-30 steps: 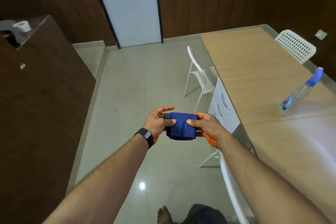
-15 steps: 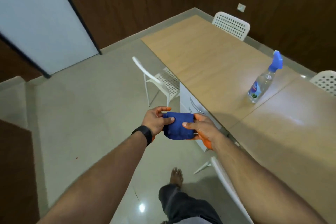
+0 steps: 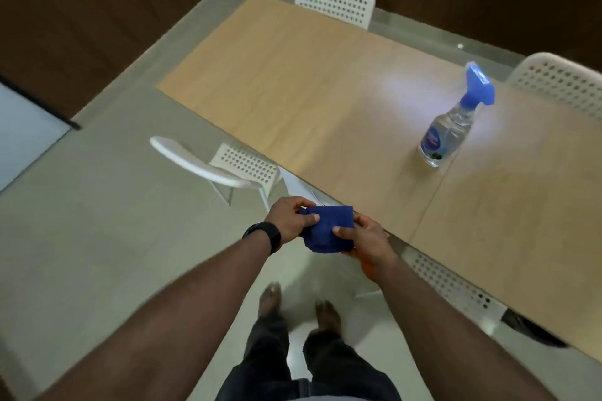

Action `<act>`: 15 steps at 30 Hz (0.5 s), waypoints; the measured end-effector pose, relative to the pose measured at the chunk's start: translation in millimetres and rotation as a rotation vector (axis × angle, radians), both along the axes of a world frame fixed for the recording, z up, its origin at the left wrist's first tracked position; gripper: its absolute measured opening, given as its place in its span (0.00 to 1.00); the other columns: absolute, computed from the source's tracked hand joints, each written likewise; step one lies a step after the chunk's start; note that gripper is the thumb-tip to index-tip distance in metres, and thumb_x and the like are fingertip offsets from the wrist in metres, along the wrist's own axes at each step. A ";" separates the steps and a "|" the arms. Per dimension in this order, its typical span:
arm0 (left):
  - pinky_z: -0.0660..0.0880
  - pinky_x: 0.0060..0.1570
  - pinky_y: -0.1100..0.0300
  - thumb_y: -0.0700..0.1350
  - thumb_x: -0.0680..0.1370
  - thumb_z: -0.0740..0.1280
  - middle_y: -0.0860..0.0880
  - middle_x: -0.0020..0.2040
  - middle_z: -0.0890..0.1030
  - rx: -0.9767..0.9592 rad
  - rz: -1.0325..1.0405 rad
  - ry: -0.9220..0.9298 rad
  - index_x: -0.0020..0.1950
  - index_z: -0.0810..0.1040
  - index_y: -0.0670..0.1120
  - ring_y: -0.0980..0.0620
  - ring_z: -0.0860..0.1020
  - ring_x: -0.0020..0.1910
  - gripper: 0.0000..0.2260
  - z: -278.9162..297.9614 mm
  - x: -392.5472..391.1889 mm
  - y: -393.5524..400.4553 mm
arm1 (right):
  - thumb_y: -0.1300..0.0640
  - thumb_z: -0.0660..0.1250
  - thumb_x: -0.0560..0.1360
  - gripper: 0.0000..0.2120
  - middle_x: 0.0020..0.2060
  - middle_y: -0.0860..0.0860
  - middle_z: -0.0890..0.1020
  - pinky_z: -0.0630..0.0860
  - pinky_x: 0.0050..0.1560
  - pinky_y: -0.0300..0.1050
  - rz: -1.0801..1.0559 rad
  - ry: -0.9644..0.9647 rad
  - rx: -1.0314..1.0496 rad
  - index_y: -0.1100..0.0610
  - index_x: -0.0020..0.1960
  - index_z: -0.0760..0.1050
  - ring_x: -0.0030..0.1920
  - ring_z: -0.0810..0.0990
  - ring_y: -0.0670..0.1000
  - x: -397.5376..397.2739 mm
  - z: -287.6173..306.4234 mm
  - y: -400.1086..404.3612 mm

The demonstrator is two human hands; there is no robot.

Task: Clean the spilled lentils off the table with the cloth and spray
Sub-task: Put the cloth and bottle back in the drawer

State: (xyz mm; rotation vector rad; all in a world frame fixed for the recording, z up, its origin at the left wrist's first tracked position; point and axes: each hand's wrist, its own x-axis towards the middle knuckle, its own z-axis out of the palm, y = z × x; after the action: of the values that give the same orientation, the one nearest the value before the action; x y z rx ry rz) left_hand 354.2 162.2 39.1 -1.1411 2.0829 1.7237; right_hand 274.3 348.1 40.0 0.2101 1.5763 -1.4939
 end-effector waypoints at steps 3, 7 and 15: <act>0.85 0.48 0.45 0.40 0.82 0.67 0.41 0.50 0.85 0.014 -0.049 -0.024 0.51 0.84 0.47 0.41 0.84 0.49 0.06 -26.6 -22.3 -17.4 | 0.66 0.74 0.75 0.15 0.54 0.55 0.87 0.81 0.42 0.48 -0.113 0.018 0.079 0.54 0.60 0.80 0.51 0.86 0.55 -0.9 -16.5 -12.0; 0.81 0.55 0.49 0.39 0.82 0.61 0.46 0.54 0.85 -0.137 -0.374 -0.118 0.56 0.85 0.46 0.45 0.82 0.54 0.12 -71.2 -57.0 -38.1 | 0.66 0.73 0.77 0.15 0.55 0.55 0.85 0.84 0.50 0.53 -0.248 0.047 0.198 0.56 0.61 0.78 0.53 0.85 0.56 -3.2 -39.5 -26.5; 0.76 0.63 0.48 0.39 0.78 0.63 0.42 0.67 0.77 -0.581 -1.223 -0.144 0.68 0.75 0.44 0.42 0.77 0.64 0.18 -127.2 -99.2 -54.7 | 0.69 0.70 0.78 0.15 0.57 0.55 0.84 0.83 0.48 0.50 -0.494 -0.021 0.271 0.58 0.63 0.77 0.55 0.84 0.56 14.1 -70.9 -35.2</act>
State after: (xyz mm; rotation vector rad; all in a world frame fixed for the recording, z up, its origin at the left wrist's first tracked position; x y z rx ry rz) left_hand 255.0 107.5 -88.1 0.0830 2.3720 0.4660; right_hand 288.4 312.8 -30.9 0.8168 1.7893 -1.6255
